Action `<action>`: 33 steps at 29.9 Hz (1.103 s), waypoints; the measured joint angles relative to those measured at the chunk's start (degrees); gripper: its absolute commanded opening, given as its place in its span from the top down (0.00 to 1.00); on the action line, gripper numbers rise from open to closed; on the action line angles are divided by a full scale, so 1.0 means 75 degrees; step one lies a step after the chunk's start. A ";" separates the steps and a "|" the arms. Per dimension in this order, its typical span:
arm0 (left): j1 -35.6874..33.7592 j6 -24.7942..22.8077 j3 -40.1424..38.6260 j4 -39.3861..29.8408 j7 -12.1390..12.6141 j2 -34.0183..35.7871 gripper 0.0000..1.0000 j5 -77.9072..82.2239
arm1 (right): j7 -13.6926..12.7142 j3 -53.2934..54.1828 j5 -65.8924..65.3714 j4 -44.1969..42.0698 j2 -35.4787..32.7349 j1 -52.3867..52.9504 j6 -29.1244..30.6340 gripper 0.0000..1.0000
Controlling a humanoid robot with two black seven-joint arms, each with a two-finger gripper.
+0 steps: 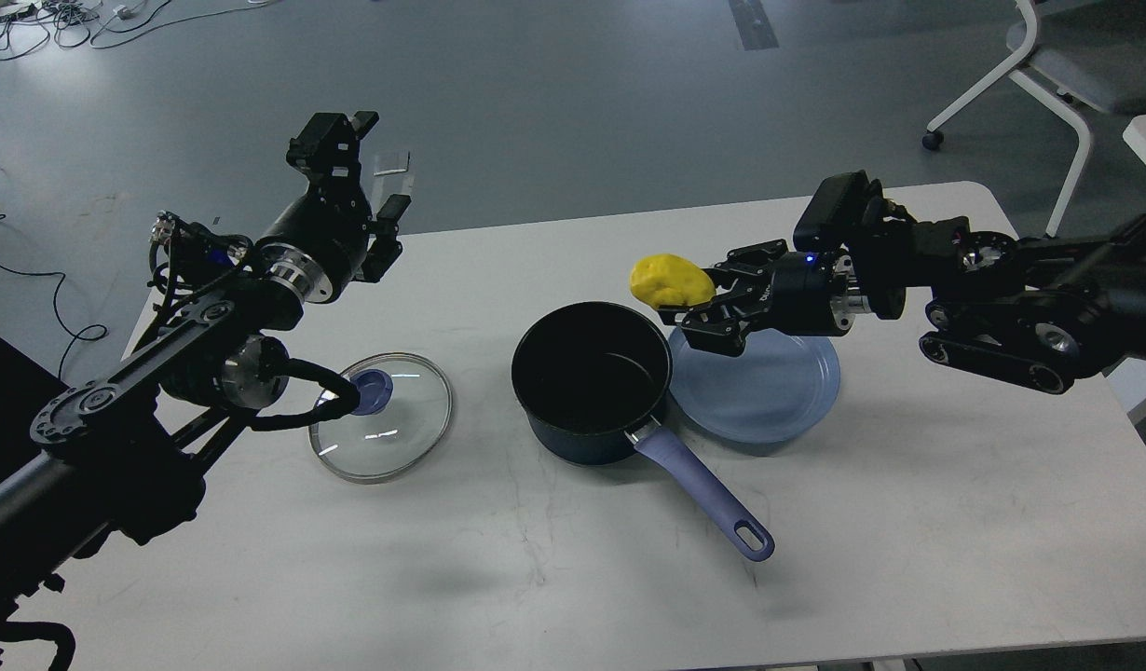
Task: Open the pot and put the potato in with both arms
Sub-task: 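Grasp the yellow potato with the right gripper and lift it over the pot, then release the potato into the pot and raise the right gripper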
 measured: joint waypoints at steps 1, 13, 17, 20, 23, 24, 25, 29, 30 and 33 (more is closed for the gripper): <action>0.0010 0.0002 -0.0010 -0.0001 0.0000 0.0007 0.01 0.0000 | 0.0001 -0.0142 0.0000 -0.0056 0.0144 0.0000 0.0004 0.76; 0.0048 0.0000 -0.0060 -0.0003 -0.0011 0.0072 0.01 0.0002 | 0.0000 -0.0390 0.0013 -0.0924 0.1349 -0.0070 -0.0028 0.95; 0.0054 -0.0004 -0.0060 -0.0003 -0.0022 0.0098 0.01 0.0005 | 0.0000 -0.0418 0.0014 -0.1228 0.1551 -0.0039 -0.0027 0.98; 0.0077 -0.0004 -0.0060 -0.0003 -0.0023 0.0110 0.01 0.0009 | 0.0000 -0.0428 0.0020 -0.1417 0.1651 -0.0037 0.0029 0.60; 0.0110 -0.0004 -0.0061 0.0001 -0.0033 0.0112 0.01 0.0010 | 0.0001 -0.0428 0.0083 -0.1498 0.1770 -0.0037 0.0048 0.29; 0.0113 -0.0004 -0.0060 0.0002 -0.0036 0.0112 0.01 0.0011 | 0.0000 -0.0418 0.0106 -0.1500 0.1803 -0.0037 0.0035 0.22; 0.0115 -0.0004 -0.0060 0.0004 -0.0038 0.0112 0.01 0.0011 | 0.0000 -0.0400 0.0128 -0.1493 0.1824 -0.0036 0.0018 0.15; 0.0158 0.0000 -0.0021 0.0009 -0.0144 0.0082 0.01 0.0012 | 0.0000 -0.0326 0.0221 -0.1445 0.1925 0.0026 -0.0027 0.00; 0.0187 0.0002 -0.0016 0.0009 -0.0163 0.0074 0.01 0.0012 | 0.0000 -0.0315 0.0263 -0.1438 0.1957 0.0042 -0.0034 0.00; 0.0245 0.0006 -0.0037 0.0009 -0.0169 0.0074 0.01 0.0012 | 0.0000 -0.0297 0.0469 -0.1438 0.1994 0.0115 -0.0035 0.00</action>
